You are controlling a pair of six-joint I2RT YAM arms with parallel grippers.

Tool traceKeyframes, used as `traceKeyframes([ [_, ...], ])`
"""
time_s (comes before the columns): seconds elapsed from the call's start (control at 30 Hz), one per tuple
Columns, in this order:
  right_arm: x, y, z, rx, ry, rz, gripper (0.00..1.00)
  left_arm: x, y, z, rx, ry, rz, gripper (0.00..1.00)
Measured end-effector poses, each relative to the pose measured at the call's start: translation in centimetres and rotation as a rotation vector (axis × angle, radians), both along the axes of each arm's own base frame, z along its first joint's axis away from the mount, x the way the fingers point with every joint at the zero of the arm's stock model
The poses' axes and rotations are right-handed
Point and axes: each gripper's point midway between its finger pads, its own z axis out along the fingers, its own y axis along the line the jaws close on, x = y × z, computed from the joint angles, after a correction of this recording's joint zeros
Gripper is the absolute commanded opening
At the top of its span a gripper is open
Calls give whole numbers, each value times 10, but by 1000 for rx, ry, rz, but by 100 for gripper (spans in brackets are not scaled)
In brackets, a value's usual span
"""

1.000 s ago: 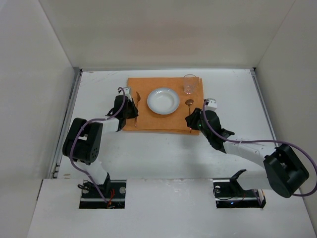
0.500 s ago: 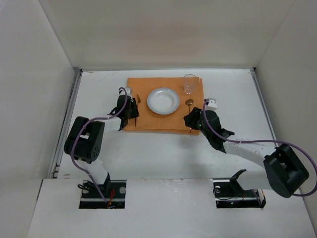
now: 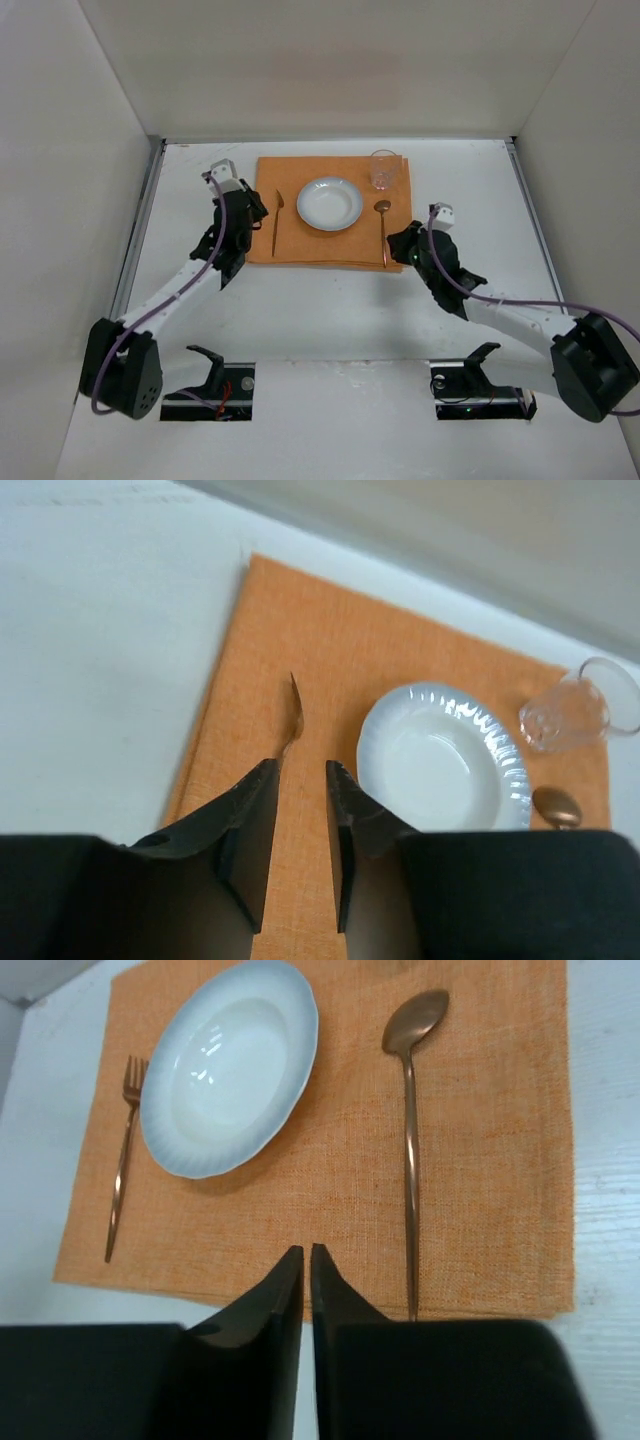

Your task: Set the dinner table for one person

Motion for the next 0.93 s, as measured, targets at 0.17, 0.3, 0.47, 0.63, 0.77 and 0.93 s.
traceKeyframes([
  [0.17,-7,-32,31,92,-103,-103,14,-23,44,10,-115,1,164,13],
  [0.3,-4,-60,43,148,-151,-210,28,-44,87,-34,-143,131,334,29],
  [0.47,1,-69,24,151,-103,-259,54,-82,120,-90,-143,286,491,46],
  [0.63,5,-72,5,136,-54,-280,62,-96,131,-97,-165,289,552,50],
  [0.77,8,-73,-2,132,-39,-289,63,-96,136,-97,-184,274,580,50],
  [0.93,11,-74,-8,135,-26,-291,63,-98,138,-104,-194,268,588,50],
])
